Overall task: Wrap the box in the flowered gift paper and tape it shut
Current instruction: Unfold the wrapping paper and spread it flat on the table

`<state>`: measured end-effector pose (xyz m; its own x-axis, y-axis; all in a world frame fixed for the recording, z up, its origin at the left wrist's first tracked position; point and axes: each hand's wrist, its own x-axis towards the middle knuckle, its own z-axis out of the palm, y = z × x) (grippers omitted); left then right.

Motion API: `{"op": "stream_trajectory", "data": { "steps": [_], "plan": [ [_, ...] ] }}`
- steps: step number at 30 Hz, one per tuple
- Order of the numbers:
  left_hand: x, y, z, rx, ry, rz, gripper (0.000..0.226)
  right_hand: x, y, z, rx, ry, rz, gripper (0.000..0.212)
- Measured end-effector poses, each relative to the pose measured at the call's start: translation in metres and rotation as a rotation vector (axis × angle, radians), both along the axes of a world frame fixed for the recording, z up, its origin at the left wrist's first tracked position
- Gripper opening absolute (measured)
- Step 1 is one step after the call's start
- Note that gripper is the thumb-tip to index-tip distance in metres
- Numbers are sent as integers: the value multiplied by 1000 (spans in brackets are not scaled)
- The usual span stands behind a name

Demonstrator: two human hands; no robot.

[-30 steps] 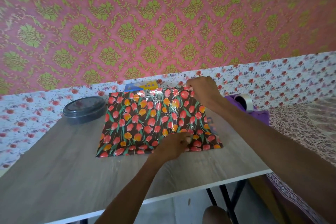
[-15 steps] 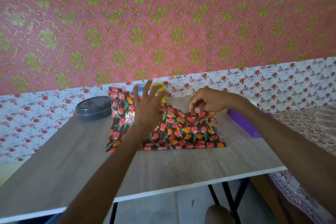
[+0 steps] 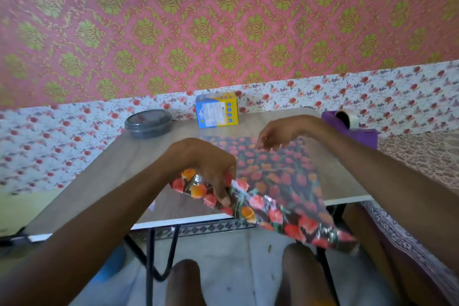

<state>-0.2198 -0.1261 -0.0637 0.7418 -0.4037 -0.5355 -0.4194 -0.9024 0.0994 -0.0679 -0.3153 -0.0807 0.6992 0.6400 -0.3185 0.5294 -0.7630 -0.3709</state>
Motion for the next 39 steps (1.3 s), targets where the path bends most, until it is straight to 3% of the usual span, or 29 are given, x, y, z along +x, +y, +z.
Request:
{"op": "stream_trajectory", "data": {
  "steps": [3,5,9,11,13,16,19,26,31,36,39],
  "plan": [
    [-3,4,-5,-39,93,35,28,6,19,-33,-192,-81,38,10],
    [-1,10,-6,-126,163,30,21,11,27,-51,-262,-151,78,14],
    [14,30,-6,-497,501,164,37,27,32,-81,-129,-312,-32,29],
    [35,38,-10,-634,357,243,46,39,32,-92,-17,-393,-171,30],
    [63,45,-24,-714,60,352,37,50,31,-101,35,-411,-265,33],
    [112,58,-56,-594,-431,407,22,70,34,-115,54,-447,-315,31],
    [153,72,-90,-520,-596,448,20,89,40,-121,111,-557,-359,23],
    [229,99,-127,-330,-466,446,48,139,57,-134,156,-583,-435,32],
    [269,97,-138,-304,-519,397,47,155,63,-142,223,-570,-452,23],
    [275,81,-132,-217,-565,424,33,151,61,-148,390,-591,-390,12],
    [273,79,-129,-130,-545,401,26,144,59,-144,422,-572,-355,18]
  ]
}}
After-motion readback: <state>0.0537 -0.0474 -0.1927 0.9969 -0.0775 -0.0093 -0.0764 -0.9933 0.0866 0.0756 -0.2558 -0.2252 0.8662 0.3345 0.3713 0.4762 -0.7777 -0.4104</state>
